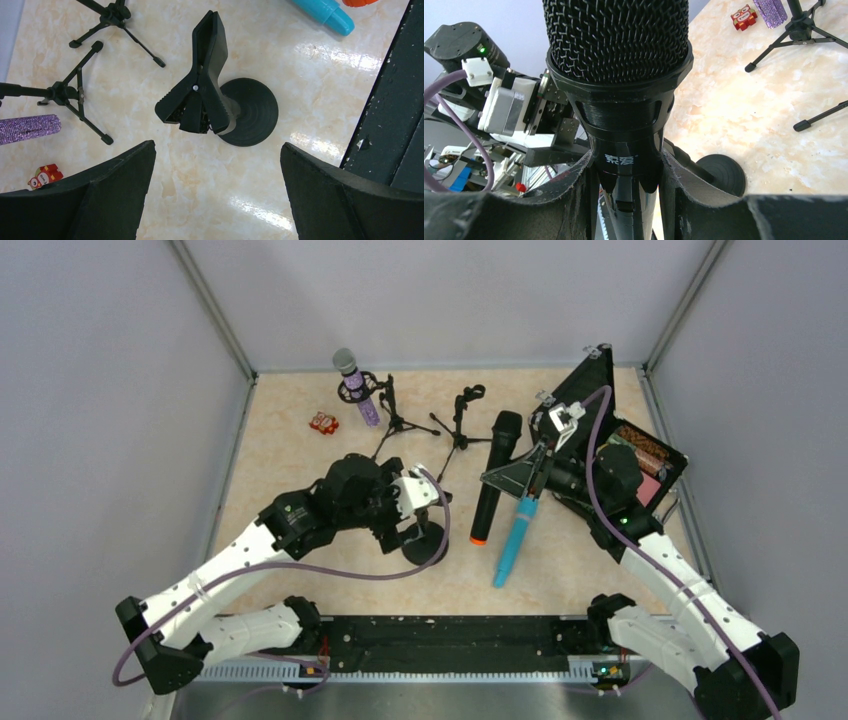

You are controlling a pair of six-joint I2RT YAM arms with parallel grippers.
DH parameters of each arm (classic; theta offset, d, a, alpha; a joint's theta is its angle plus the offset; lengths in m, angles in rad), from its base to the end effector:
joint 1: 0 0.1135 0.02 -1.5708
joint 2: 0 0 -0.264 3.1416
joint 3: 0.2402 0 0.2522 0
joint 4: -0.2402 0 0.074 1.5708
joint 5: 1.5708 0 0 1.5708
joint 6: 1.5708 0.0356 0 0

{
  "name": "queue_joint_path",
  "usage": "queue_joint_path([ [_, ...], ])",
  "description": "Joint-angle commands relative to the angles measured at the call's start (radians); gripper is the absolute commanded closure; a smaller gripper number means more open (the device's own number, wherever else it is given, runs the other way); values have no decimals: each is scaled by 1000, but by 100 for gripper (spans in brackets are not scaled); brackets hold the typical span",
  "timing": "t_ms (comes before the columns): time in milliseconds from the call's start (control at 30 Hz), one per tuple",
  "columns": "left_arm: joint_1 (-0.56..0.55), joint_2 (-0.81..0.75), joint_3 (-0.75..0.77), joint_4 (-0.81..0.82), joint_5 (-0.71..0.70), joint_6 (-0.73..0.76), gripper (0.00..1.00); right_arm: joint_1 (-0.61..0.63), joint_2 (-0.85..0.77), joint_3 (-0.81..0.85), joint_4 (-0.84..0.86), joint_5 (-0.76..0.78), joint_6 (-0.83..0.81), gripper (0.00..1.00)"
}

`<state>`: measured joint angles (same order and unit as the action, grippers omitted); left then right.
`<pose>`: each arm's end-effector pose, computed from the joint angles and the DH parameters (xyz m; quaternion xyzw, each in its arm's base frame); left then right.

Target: Attach the microphones to the stand

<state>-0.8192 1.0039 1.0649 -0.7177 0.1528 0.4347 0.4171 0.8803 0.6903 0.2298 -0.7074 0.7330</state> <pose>0.1364 -0.1539 0.3444 0.5522 0.7048 -0.1513 0.4188 0.1778 0.1041 0.3337 -0.1444 0.6812 0.5693 0.4371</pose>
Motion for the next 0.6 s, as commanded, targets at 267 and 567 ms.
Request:
queue_joint_path([
  [267, 337, -79, 17, 214, 620, 65, 1, 7, 27, 77, 68, 0, -9, 100],
  [567, 451, 58, 18, 463, 971, -98, 1, 6, 63, 96, 94, -18, -9, 100],
])
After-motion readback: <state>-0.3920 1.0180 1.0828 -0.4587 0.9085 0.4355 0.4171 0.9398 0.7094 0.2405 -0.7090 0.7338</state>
